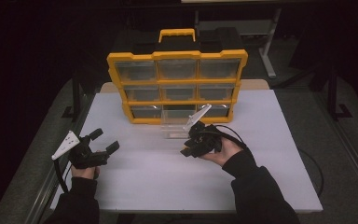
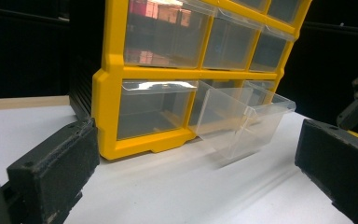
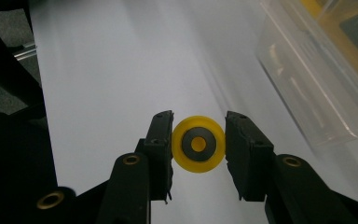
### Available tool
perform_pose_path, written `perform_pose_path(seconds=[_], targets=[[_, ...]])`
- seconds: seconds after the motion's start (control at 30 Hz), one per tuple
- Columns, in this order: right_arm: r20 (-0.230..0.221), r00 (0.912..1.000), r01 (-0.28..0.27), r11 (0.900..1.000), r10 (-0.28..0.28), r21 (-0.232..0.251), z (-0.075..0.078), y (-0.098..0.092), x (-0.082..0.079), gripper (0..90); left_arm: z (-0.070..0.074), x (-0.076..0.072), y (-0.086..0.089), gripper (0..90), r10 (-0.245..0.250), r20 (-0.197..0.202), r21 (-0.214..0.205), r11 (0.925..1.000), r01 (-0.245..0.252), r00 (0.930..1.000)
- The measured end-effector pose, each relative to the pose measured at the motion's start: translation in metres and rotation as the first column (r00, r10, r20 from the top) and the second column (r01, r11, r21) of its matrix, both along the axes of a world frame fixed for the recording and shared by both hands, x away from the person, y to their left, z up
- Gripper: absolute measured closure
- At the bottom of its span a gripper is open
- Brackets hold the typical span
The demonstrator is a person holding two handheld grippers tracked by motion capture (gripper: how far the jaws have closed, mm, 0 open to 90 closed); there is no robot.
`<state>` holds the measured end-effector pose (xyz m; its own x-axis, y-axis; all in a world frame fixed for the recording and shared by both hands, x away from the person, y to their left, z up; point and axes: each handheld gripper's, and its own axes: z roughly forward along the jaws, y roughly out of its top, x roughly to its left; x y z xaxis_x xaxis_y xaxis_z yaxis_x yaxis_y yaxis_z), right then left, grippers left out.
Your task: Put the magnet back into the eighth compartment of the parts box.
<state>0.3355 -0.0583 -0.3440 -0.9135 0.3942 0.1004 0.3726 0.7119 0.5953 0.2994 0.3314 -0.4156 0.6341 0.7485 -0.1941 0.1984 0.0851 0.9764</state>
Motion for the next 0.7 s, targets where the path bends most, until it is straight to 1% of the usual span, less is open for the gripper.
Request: perform_pose_path(seconds=[0.17, 0.3, 0.37, 0.7], targets=[[0.012, 0.9999, 0.010, 0.9999, -0.010, 0.010, 0.008, -0.003, 0.005, 61.7, 0.000, 0.000, 0.000, 0.0, 0.001, 0.000, -0.001, 1.0000, -0.001, 1.0000], [0.019, 0.9996, 0.019, 0.9998, -0.019, 0.008, 0.013, -0.004, 0.009, 61.7, 0.000, 0.000, 0.000, 0.0, 0.001, 0.000, -0.001, 1.0000, -0.001, 1.0000], [0.026, 0.9995, 0.021, 0.9997, -0.021, 0.011, 0.014, -0.004, 0.011, 61.7, 0.000, 0.000, 0.000, 0.0, 0.000, 0.001, 0.000, 1.0000, 0.000, 1.0000], [0.030, 0.9991, 0.029, 0.9995, -0.030, 0.008, 0.018, -0.003, 0.019, 61.7, 0.000, 0.001, 0.000, 0.0, -0.001, 0.000, -0.001, 1.0000, 0.001, 1.0000]])
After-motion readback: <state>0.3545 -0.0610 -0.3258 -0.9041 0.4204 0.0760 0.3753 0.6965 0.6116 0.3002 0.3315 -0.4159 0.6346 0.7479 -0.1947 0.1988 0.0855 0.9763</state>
